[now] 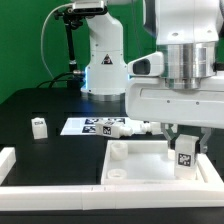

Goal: Assemble one leg

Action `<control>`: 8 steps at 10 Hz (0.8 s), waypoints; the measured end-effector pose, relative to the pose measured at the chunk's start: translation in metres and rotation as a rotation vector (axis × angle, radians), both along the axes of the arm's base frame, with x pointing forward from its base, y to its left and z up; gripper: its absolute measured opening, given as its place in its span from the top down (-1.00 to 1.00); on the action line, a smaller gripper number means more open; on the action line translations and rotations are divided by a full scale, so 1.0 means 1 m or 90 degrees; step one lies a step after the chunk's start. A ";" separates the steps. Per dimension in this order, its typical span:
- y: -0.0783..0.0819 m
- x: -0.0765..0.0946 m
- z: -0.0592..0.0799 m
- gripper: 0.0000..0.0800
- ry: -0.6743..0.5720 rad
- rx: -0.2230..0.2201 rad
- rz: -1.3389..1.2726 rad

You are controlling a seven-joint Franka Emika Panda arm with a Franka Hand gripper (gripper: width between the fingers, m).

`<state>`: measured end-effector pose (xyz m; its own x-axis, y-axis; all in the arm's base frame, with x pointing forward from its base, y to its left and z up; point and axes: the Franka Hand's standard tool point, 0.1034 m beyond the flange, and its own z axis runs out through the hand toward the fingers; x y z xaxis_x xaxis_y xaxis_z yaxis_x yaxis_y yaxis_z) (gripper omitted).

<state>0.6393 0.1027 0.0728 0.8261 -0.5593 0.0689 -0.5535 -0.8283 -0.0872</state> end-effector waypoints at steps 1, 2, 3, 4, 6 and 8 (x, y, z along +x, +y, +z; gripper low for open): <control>0.000 0.000 0.000 0.25 0.000 -0.001 0.004; 0.000 0.000 0.000 0.25 0.000 -0.001 0.005; 0.000 0.000 0.000 0.25 0.000 -0.001 0.005; 0.000 -0.001 0.001 0.25 0.004 -0.001 0.006; 0.005 0.003 0.036 0.04 0.006 0.013 0.023; 0.005 0.007 0.046 -0.40 -0.003 0.017 0.022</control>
Offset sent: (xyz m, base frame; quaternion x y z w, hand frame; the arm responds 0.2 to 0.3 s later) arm 0.0000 0.0000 0.0000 0.0000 0.0000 0.0000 1.0000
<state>0.6459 0.1074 0.1187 0.8449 -0.5316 0.0590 -0.5236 -0.8446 -0.1118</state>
